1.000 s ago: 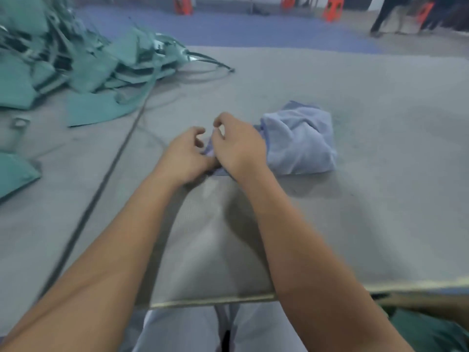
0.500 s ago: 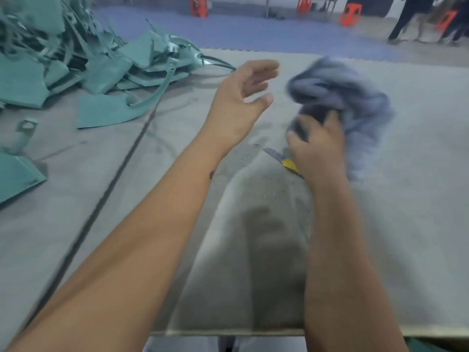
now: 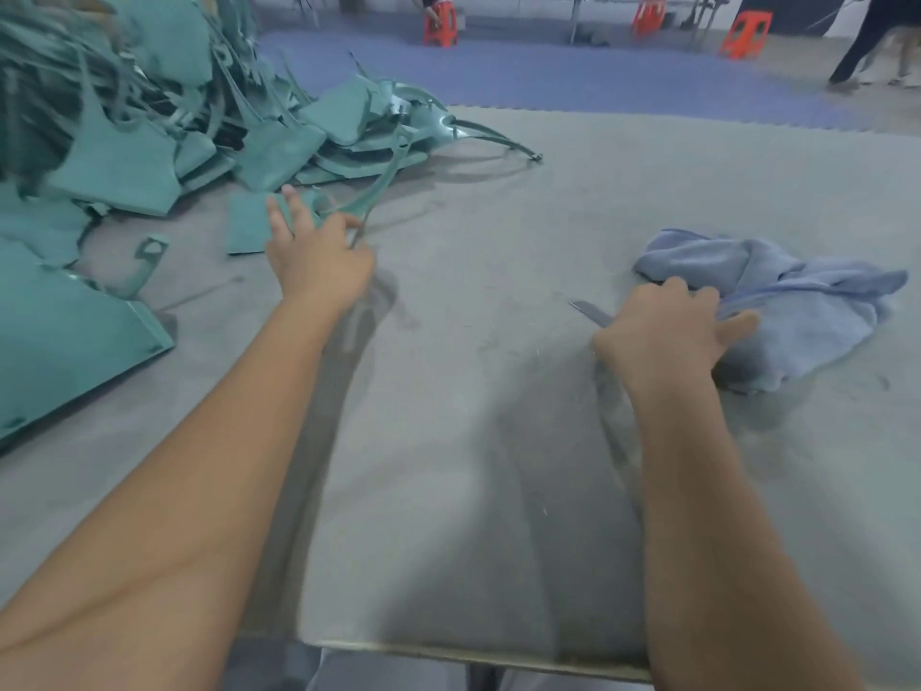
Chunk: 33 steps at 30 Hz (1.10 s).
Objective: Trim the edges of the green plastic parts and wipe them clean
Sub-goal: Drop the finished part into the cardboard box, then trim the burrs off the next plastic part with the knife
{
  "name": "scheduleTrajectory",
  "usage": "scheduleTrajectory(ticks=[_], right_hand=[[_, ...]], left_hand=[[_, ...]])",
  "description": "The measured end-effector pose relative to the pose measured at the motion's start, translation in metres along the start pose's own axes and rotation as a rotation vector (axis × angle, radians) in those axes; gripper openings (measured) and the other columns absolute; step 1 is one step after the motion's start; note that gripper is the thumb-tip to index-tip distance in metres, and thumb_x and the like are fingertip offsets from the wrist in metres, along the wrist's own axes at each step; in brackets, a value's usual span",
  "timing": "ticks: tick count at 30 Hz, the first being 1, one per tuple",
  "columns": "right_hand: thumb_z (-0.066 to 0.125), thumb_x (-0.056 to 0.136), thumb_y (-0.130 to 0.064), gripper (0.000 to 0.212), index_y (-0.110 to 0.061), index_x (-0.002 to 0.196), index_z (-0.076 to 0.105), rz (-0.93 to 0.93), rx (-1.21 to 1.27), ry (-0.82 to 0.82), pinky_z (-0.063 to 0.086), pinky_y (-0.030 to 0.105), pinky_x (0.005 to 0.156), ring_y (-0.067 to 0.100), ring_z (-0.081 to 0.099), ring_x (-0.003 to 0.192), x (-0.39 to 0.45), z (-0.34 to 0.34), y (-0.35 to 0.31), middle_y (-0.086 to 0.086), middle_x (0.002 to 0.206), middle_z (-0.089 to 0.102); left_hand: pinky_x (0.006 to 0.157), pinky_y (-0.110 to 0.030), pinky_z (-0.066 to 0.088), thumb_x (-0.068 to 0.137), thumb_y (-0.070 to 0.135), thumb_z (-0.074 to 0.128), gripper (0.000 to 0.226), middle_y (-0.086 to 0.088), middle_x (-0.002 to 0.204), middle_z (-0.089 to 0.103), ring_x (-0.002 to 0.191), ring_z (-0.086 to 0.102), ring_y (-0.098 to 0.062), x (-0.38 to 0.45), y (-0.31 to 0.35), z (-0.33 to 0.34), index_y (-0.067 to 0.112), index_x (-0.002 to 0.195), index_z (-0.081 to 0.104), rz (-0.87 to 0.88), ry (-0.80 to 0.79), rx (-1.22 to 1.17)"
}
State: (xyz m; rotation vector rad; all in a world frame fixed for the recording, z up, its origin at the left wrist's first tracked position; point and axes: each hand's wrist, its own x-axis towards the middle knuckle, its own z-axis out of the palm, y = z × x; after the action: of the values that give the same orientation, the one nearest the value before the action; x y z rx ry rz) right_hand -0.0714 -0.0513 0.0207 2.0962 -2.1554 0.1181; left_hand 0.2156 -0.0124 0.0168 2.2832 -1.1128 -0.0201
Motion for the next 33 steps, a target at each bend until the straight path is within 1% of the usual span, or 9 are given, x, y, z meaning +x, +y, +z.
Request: scheduleTrajectory(ticks=[7,12,15,18,21,25,28,31,33], right_hand=[[0.042,0.094,-0.055,0.042,-0.019,0.105,0.061,0.01,-0.028,0.056,0.02,0.056,0.106,0.031,0.036,0.118,0.005,0.009,0.002,0.007,0.116,0.051],[0.04,0.091,-0.039,0.03,-0.02,0.1,0.061,0.02,-0.037,0.039,0.018,0.052,0.105,0.031,0.032,0.119,0.006,0.012,0.004,0.009,0.117,0.047],[0.039,0.09,-0.042,0.029,-0.02,0.094,0.057,0.028,-0.019,0.003,0.02,0.052,0.106,0.031,0.032,0.119,0.008,0.009,0.004,0.009,0.116,0.047],[0.048,0.083,-0.028,0.012,-0.017,0.085,0.052,0.049,0.064,0.047,0.021,0.053,0.104,0.031,0.036,0.115,0.008,0.006,0.001,0.007,0.102,0.046],[0.047,0.085,-0.016,0.011,-0.012,0.087,0.058,0.028,0.359,0.292,0.026,0.047,0.097,0.031,0.046,0.105,0.01,0.004,-0.004,0.009,0.096,0.056],[0.044,0.094,-0.015,0.006,-0.018,0.09,0.042,-0.068,1.181,0.292,0.046,0.048,0.08,0.028,0.058,0.082,0.002,0.001,-0.024,0.002,0.084,0.063],[0.041,0.096,-0.014,0.014,-0.024,0.087,0.037,-0.12,1.28,0.256,0.043,0.038,0.066,0.014,0.054,0.066,-0.006,0.008,-0.038,-0.007,0.07,0.058],[0.042,0.096,-0.022,0.005,-0.02,0.091,0.04,-0.14,1.136,0.195,0.035,0.037,0.061,0.021,0.049,0.065,-0.006,0.017,-0.043,-0.003,0.068,0.054],[0.043,0.095,-0.028,0.011,-0.02,0.087,0.044,-0.122,1.08,0.138,0.03,0.036,0.058,0.02,0.045,0.064,-0.004,0.021,-0.042,-0.005,0.066,0.05]], left_hand=[[0.119,-0.048,-0.004,0.089,0.024,0.054,0.044,-0.007,0.162,-0.012,0.148,-0.019,-0.027,0.022,-0.001,0.008,0.035,0.132,0.056,0.191,-0.085,0.049],[0.119,-0.047,-0.001,0.09,0.027,0.053,0.048,-0.002,0.163,-0.006,0.148,-0.015,-0.026,0.039,0.015,0.016,0.031,0.138,0.052,0.194,-0.286,0.052],[0.115,-0.038,0.019,0.088,0.032,0.059,0.031,-0.008,0.154,0.032,0.144,0.018,-0.029,0.032,0.022,0.03,0.021,0.116,0.066,0.205,-0.366,0.039],[0.084,-0.024,0.043,0.082,0.018,0.068,0.016,-0.009,0.107,0.07,0.103,0.06,-0.022,0.007,0.031,0.042,0.008,0.095,0.064,0.185,-0.278,-0.333],[0.064,-0.026,0.04,0.087,0.022,0.058,0.02,0.007,0.069,0.068,0.069,0.06,-0.008,-0.012,0.038,0.039,0.011,0.075,0.069,0.134,-0.265,-0.494],[0.071,-0.029,0.049,0.092,0.023,0.054,0.051,-0.012,0.057,0.062,0.077,0.069,-0.026,-0.035,0.038,0.025,0.015,0.042,0.054,0.13,-0.331,-0.638],[0.07,-0.022,0.051,0.093,0.025,0.057,0.04,-0.004,0.062,0.068,0.078,0.071,-0.017,-0.047,0.036,0.017,0.01,0.056,0.063,0.021,-0.352,-0.886],[0.067,-0.013,0.046,0.088,0.028,0.067,0.018,0.011,0.083,0.067,0.08,0.062,-0.005,-0.051,0.033,0.016,0.015,0.101,0.07,-0.039,-0.163,-0.794],[0.087,-0.024,0.044,0.082,0.039,0.074,0.058,0.007,0.119,0.057,0.107,0.055,-0.01,-0.052,0.029,0.017,0.022,0.133,0.053,-0.002,-0.274,-0.642]])
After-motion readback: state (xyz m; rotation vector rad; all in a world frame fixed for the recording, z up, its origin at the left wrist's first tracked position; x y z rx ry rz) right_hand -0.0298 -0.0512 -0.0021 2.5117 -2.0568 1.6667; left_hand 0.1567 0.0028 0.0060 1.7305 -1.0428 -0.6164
